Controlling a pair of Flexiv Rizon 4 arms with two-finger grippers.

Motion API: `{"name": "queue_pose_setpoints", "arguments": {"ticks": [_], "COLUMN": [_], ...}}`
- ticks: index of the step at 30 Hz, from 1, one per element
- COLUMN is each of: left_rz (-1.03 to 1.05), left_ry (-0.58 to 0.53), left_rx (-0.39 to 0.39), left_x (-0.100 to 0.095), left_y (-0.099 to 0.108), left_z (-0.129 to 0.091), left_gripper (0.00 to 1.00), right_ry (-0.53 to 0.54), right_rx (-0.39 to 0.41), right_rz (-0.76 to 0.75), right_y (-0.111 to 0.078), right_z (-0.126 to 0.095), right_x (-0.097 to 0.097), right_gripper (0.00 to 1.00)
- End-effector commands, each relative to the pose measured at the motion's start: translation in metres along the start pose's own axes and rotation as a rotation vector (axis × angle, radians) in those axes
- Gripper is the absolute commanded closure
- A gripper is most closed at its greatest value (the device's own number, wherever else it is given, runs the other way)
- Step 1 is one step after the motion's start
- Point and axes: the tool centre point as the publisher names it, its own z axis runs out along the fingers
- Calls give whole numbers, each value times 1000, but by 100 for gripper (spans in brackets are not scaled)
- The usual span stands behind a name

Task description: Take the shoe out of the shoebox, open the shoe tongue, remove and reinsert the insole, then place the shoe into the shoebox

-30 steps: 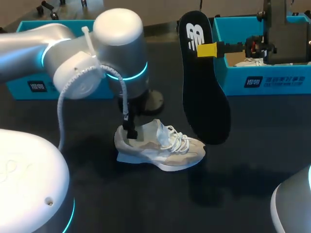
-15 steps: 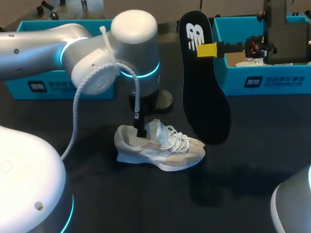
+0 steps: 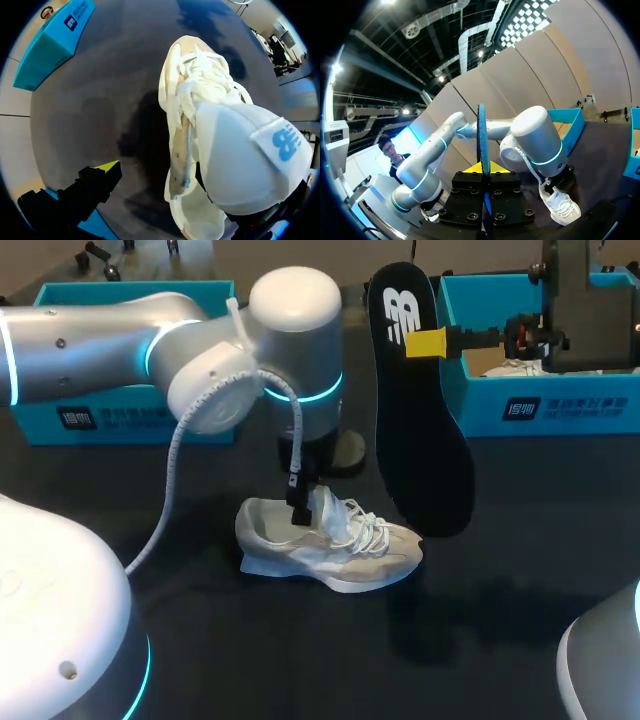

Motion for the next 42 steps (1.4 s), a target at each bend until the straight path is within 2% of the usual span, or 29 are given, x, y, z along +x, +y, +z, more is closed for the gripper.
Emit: {"name": "queue_pose_setpoints", "arguments": {"ticks": [1, 2, 4, 6, 9, 18, 20, 22, 24, 35, 42], "left_rz": [0, 2, 3, 8, 14, 25, 27, 30, 42, 161, 400], "left_ry": [12, 22, 41, 44, 55, 68, 70, 74, 80, 136, 283], "left_rx": [11, 20, 31, 36, 38, 35, 35, 38, 42, 81, 118], "left_x": [-4, -4, -4, -4, -3, 2, 3, 5, 7, 9, 8], "left_y": [1, 0, 0, 0, 0, 3, 4, 4, 5, 12, 13], "left_z": [4, 5, 7, 8, 9, 13, 13, 13, 13, 6, -7], "left_gripper": [2, 5, 37, 53, 57, 60, 69, 90, 100, 100, 100], "right_ry": [-1, -1, -1, -1, -1, -1, -1, -1, -1, -1, -1], "right_rx": [4, 4, 4, 4, 4, 4, 4, 4, 4, 4, 4], "right_rz": [2, 2, 2, 2, 2, 2, 2, 2, 2, 2, 2], "right_y": [3, 3, 3, 3, 3, 3, 3, 3, 3, 3, 3], "right_z": [4, 4, 4, 4, 4, 4, 4, 4, 4, 4, 4], "right_x": [-1, -1, -1, -1, -1, -1, -1, -1, -1, -1, -1], "right_gripper": [100, 100, 100, 100, 100, 100, 100, 100, 100, 100, 100]}}
